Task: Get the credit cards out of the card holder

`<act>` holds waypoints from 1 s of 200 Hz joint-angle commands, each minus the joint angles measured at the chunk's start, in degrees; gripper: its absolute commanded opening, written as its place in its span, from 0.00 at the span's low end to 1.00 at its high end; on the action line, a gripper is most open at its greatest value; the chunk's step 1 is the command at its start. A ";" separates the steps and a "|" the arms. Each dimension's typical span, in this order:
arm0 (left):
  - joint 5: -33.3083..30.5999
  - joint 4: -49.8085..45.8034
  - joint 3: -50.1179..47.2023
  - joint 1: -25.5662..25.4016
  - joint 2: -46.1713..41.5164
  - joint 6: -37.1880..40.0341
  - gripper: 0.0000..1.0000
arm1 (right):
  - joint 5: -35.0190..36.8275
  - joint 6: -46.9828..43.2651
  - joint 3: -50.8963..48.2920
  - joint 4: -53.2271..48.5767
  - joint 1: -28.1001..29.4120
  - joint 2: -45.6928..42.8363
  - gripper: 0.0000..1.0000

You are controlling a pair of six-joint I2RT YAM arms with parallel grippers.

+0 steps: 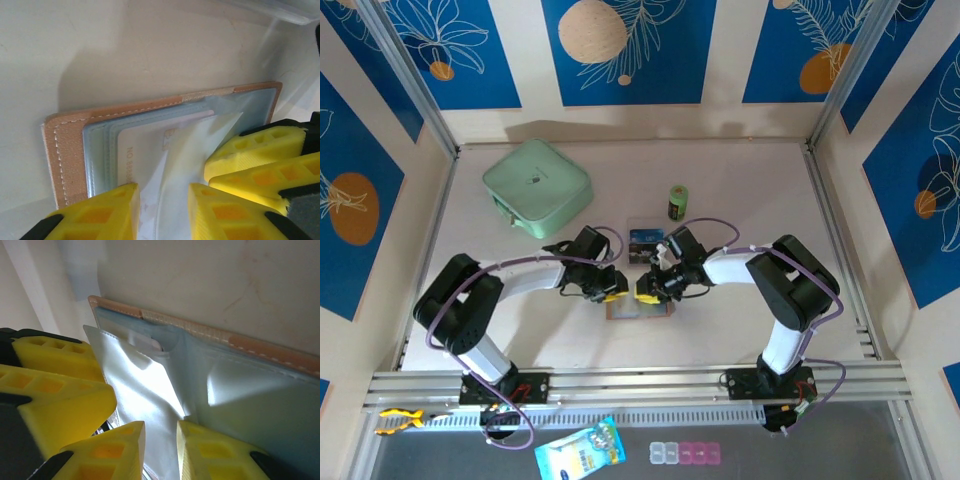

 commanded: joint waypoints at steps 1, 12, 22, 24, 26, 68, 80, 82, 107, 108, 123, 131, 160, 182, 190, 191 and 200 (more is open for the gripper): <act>1.74 1.52 -1.04 -0.63 0.60 -0.95 0.25 | 0.28 0.43 -1.27 -1.14 -0.15 0.43 0.24; 1.88 1.65 -0.95 -0.65 0.53 -1.08 0.20 | 0.11 0.35 -1.23 -1.12 -0.05 -0.01 0.24; 1.88 1.46 -0.69 -0.67 0.07 -1.09 0.20 | 0.02 0.35 -1.09 -1.42 0.15 -0.91 0.24; 1.91 1.43 -0.65 -0.65 0.02 -1.09 0.20 | 0.03 0.35 -1.04 -1.55 0.19 -1.14 0.24; 1.85 1.38 -0.67 -0.66 -0.06 -1.09 0.20 | 0.14 0.32 -0.92 -1.67 0.19 -1.42 0.24; 1.79 -1.39 1.65 -0.78 -2.49 -0.41 0.22 | 3.51 -1.36 1.28 -7.65 0.42 -7.33 0.29; 1.76 -2.30 2.60 -0.94 -2.98 0.06 0.22 | 4.35 -1.82 1.75 -9.31 0.12 -9.06 0.30; 1.75 -2.56 2.83 -1.06 -3.03 0.17 0.22 | 4.47 -1.91 1.75 -9.63 0.05 -9.33 0.30; 2.16 -3.61 4.90 -1.85 -3.02 0.46 0.22 | 5.75 -2.75 2.11 -12.43 -0.93 -12.62 0.30; 2.21 -3.67 4.94 -1.89 -3.01 0.39 0.22 | 5.79 -2.83 2.11 -12.52 -0.98 -12.75 0.30; 2.34 -3.90 5.99 -2.51 -2.53 0.57 0.20 | 6.22 -3.25 2.12 -13.94 -1.71 -14.42 0.30; 2.36 -3.88 6.46 -2.81 -2.14 0.51 0.19 | 6.27 -3.55 2.07 -14.66 -2.19 -15.34 0.30; 2.42 -3.82 8.15 -3.90 -0.66 0.43 0.15 | 6.82 -4.35 1.51 -17.10 -3.78 -18.42 0.30; 2.79 -3.58 9.24 -4.57 0.79 0.58 0.12 | 7.11 -4.84 0.50 -18.21 -5.00 -20.55 0.30; 2.92 -3.34 9.65 -4.76 1.40 0.54 0.11 | 7.06 -4.93 0.12 -18.49 -5.45 -21.23 0.29; 2.91 -3.32 9.69 -4.84 1.44 0.52 0.11 | 7.06 -4.93 0.06 -18.49 -5.53 -21.32 0.29; 3.02 -2.99 10.13 -5.00 2.09 0.33 0.10 | 7.06 -5.04 -0.42 -18.89 -6.05 -22.10 0.29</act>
